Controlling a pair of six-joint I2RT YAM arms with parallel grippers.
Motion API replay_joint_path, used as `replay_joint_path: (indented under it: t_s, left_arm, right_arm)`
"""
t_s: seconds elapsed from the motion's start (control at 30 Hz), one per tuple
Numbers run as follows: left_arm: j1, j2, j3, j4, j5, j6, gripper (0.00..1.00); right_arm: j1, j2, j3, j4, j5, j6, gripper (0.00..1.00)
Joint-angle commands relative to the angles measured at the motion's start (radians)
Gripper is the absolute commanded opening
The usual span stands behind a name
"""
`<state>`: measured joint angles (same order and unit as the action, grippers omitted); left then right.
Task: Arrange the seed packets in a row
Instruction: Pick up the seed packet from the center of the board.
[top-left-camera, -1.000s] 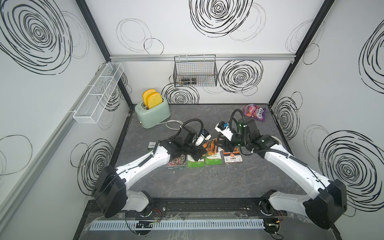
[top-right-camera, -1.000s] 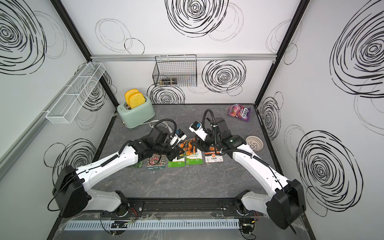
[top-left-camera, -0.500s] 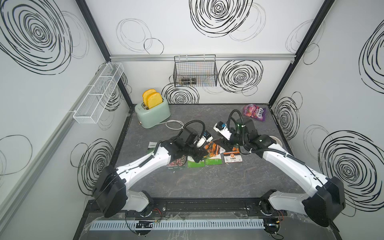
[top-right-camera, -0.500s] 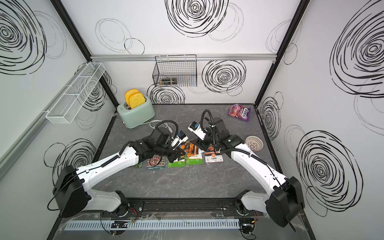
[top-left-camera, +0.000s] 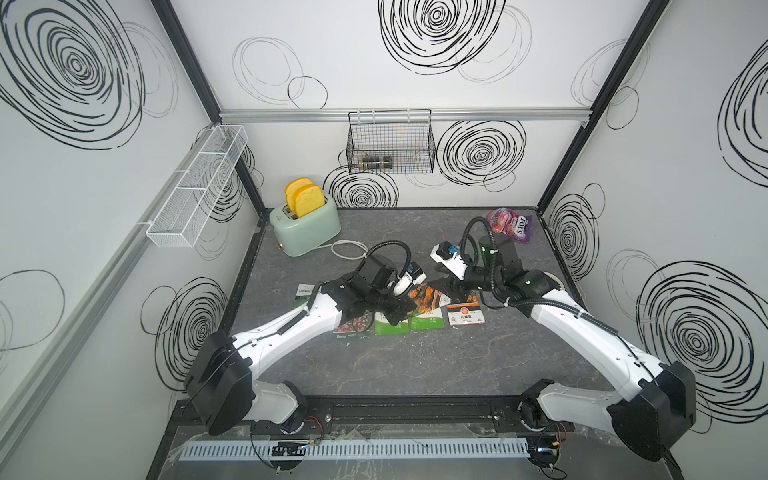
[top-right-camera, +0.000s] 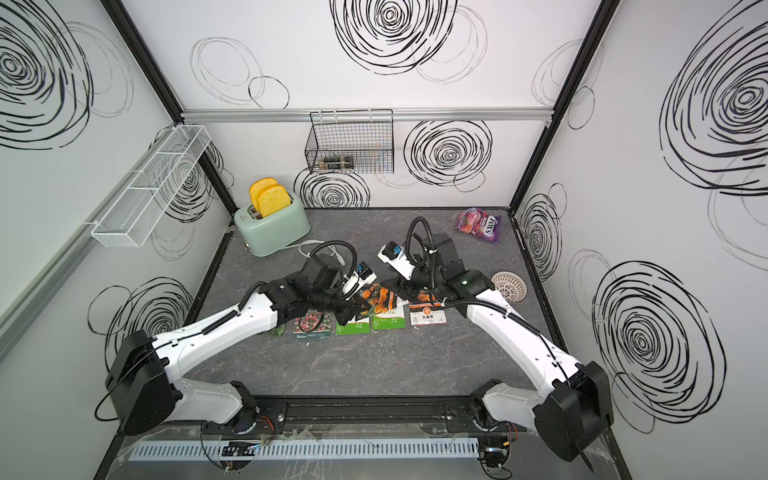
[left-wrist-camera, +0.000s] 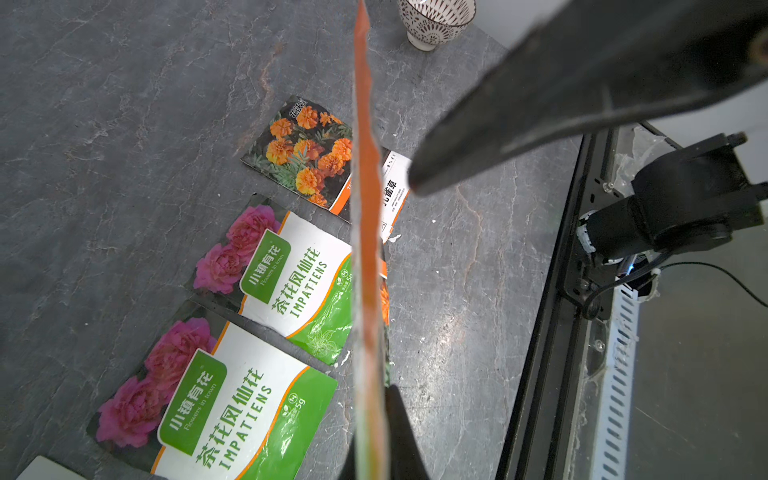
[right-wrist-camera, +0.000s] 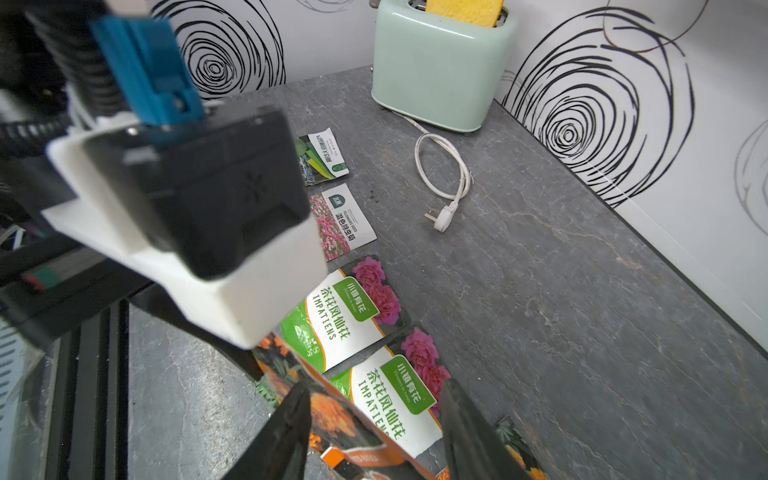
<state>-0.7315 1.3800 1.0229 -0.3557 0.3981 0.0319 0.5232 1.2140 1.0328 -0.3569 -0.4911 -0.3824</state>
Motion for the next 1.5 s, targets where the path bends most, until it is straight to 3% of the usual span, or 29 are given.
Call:
replay_joint_path:
  t_s: [0.0,0.47,0.9,1.17,1.47]
  left_arm:
    - [-0.002,-0.021,0.034,-0.003,-0.010,0.041,0.00]
    - [-0.003,-0.010,0.052,-0.005,0.013,0.039,0.00]
    - [-0.029,-0.007,0.057,-0.017,0.025,0.054,0.00]
    - [-0.036,-0.007,0.057,-0.026,0.027,0.062,0.00]
    - [-0.037,-0.011,0.062,-0.035,-0.012,0.060,0.00]
  right_arm:
    - [-0.003,-0.016,-0.012,-0.047,-0.067,-0.021,0.49]
    - [-0.001,-0.025,-0.046,-0.050,-0.054,-0.038,0.50]
    - [0.000,0.033,-0.019,0.014,0.056,-0.076,0.47]
    - [-0.009,0.048,-0.005,0.028,0.014,-0.079,0.45]
    - [-0.008,0.049,-0.001,0.012,-0.011,-0.060,0.20]
